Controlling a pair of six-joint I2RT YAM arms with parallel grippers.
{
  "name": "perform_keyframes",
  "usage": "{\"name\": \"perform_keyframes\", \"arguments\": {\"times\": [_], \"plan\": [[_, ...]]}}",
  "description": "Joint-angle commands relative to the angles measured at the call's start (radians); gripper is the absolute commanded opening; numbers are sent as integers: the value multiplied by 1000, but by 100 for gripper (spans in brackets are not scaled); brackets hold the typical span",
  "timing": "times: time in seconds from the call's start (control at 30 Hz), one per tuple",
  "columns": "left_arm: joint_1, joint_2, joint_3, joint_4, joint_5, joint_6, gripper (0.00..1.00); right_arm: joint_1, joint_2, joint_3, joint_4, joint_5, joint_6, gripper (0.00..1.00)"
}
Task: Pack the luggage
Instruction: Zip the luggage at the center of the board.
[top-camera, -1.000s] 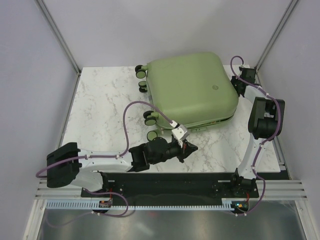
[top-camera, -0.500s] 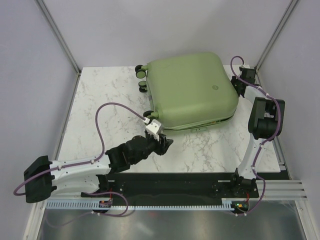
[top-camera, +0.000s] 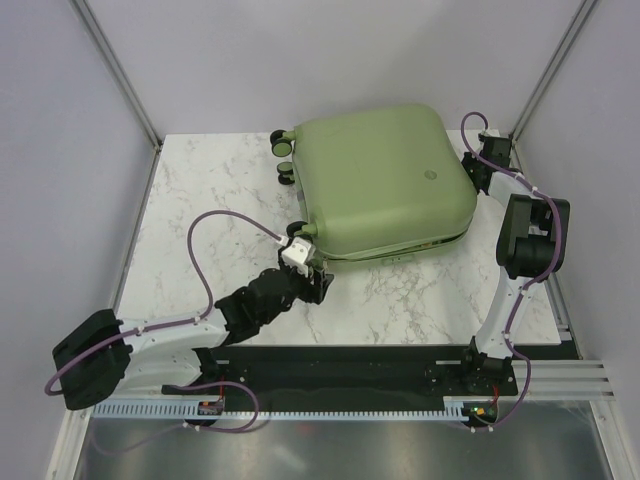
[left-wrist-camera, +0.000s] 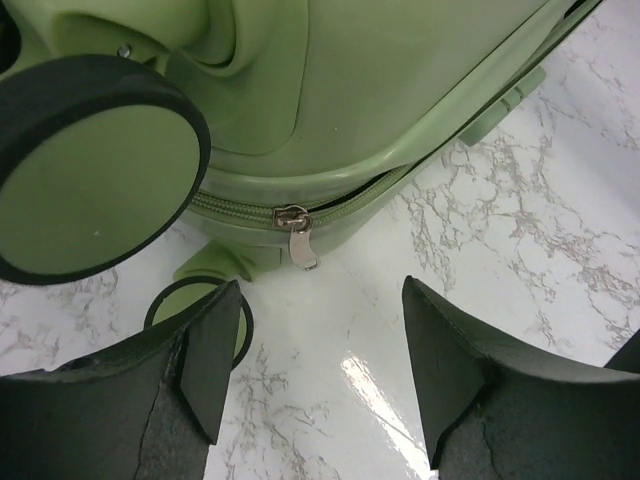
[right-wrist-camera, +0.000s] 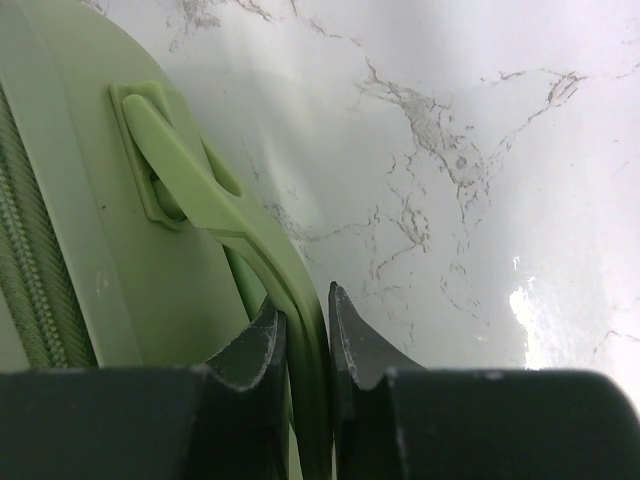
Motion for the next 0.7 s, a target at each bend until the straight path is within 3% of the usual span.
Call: {"name": "perform_keyframes", "arguments": {"times": [0.0,0.37,0.67], "plan": [[39,73,5,138,62,55,72,17,53,-34,-84,169,154,0],[94,184,26,259,127,46,63,17,58,-24,-81,163,141,0],[93,280,67,296,98,37,59,17,60,-28,-73,157,141,0]]}}
